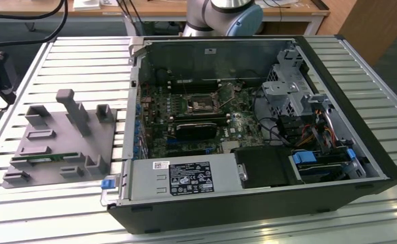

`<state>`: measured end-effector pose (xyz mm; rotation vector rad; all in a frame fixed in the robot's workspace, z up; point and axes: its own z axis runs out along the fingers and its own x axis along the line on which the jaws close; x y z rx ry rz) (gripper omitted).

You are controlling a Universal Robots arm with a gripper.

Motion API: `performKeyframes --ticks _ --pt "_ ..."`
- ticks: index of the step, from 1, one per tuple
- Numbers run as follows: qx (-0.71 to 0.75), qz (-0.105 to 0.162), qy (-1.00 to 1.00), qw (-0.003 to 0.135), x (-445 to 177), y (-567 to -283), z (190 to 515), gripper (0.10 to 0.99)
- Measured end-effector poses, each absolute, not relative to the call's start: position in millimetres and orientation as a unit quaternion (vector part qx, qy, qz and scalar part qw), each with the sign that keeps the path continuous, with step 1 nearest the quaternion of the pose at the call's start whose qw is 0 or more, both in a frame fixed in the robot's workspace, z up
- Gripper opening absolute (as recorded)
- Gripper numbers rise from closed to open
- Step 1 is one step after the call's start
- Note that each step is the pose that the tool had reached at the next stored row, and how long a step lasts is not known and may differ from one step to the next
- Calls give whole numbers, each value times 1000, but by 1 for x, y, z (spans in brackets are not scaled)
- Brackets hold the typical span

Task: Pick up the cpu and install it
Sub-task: 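Pick up the cpu and move it towards the insertion slot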

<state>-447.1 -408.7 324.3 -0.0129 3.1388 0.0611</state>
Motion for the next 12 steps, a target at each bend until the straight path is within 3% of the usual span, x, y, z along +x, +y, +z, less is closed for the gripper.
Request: performKeyframes --ticks 12 --pt "-4 19 1000 1 -447 -409 334 533"
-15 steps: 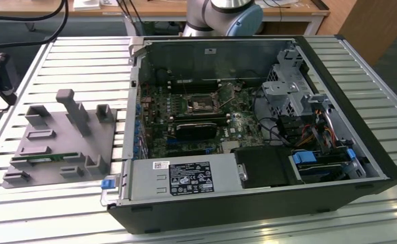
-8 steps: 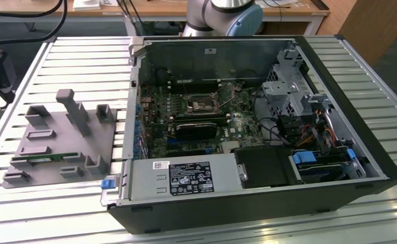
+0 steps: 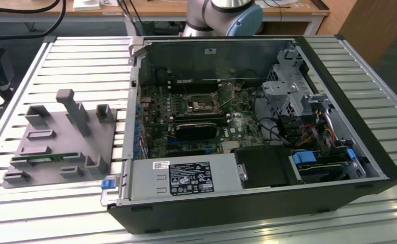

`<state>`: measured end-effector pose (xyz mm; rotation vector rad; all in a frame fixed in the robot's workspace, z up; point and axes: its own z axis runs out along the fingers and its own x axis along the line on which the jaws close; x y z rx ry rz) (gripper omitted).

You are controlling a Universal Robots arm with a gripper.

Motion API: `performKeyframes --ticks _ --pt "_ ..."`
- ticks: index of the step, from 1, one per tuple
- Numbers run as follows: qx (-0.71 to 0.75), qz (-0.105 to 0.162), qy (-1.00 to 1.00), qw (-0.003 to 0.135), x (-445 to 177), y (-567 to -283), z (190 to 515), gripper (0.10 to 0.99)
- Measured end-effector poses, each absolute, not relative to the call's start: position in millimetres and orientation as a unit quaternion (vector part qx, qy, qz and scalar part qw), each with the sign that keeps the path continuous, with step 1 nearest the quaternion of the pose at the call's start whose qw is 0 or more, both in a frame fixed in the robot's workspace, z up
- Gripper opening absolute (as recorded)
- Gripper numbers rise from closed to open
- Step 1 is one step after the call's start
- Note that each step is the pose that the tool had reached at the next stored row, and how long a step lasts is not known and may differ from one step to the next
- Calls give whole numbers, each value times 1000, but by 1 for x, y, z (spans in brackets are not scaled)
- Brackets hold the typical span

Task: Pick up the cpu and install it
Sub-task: 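Pick up the cpu and move it towards the insertion slot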

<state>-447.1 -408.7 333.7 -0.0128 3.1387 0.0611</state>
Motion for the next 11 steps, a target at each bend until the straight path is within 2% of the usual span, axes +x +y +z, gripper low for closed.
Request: performKeyframes --ticks 11 --pt "-4 19 1000 1 -447 -409 342 533"
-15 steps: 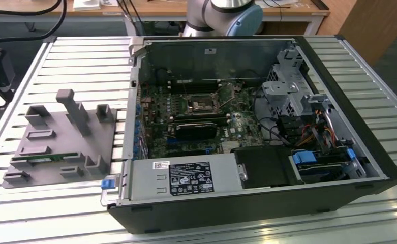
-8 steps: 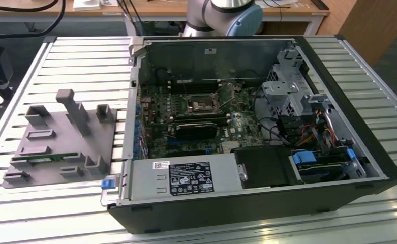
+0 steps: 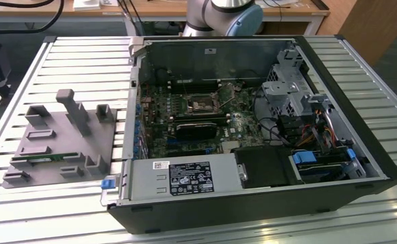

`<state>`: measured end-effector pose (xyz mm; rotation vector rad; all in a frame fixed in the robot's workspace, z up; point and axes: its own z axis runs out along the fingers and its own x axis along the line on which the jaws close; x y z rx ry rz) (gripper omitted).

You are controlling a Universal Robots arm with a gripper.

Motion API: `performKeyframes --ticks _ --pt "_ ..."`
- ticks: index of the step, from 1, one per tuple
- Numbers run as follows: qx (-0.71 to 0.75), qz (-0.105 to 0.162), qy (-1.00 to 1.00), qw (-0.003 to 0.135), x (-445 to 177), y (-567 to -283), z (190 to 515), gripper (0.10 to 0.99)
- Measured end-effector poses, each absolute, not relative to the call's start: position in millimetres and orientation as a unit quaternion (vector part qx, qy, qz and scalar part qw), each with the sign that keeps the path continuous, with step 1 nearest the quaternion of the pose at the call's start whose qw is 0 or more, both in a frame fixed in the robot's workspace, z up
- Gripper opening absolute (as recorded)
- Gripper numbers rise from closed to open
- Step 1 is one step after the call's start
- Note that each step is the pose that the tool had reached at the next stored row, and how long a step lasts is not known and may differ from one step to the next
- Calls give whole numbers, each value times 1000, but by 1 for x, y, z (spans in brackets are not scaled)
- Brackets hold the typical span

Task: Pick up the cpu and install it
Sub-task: 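Pick up the cpu and move it towards the insertion slot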

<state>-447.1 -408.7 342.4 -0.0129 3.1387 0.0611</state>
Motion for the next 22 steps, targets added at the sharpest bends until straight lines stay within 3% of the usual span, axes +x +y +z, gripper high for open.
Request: performKeyframes --ticks 22 --pt "-4 19 1000 1 -447 -409 360 533"
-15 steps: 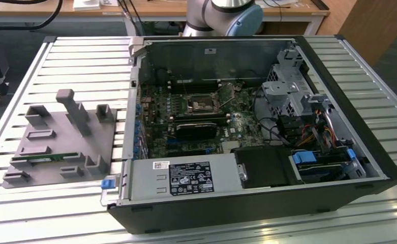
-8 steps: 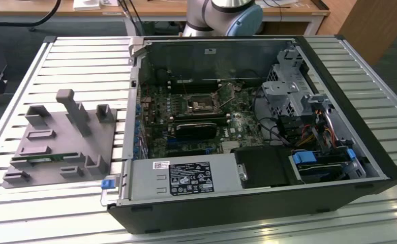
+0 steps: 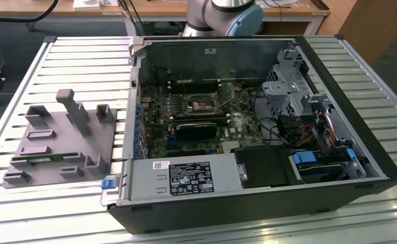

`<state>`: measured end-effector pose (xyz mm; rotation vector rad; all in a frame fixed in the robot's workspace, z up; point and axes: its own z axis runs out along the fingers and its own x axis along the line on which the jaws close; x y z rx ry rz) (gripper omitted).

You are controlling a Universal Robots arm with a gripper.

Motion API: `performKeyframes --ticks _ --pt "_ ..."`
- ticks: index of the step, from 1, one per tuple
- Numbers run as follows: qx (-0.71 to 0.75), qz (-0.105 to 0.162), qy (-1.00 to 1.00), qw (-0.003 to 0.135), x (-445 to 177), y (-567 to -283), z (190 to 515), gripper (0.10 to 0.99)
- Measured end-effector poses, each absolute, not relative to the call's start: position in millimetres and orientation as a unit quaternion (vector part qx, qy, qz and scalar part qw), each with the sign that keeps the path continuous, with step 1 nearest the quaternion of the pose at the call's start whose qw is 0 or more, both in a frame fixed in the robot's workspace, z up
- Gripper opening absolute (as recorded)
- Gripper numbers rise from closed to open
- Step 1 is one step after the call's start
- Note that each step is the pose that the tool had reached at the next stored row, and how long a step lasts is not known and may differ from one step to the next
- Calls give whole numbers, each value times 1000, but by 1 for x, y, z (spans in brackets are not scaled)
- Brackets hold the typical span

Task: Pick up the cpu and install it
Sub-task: 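Pick up the cpu and move it towards the insertion slot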

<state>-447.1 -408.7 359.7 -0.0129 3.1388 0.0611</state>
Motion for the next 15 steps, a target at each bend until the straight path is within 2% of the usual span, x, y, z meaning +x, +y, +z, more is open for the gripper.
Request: performKeyframes --ticks 15 --pt "-4 19 1000 1 -447 -409 371 533"
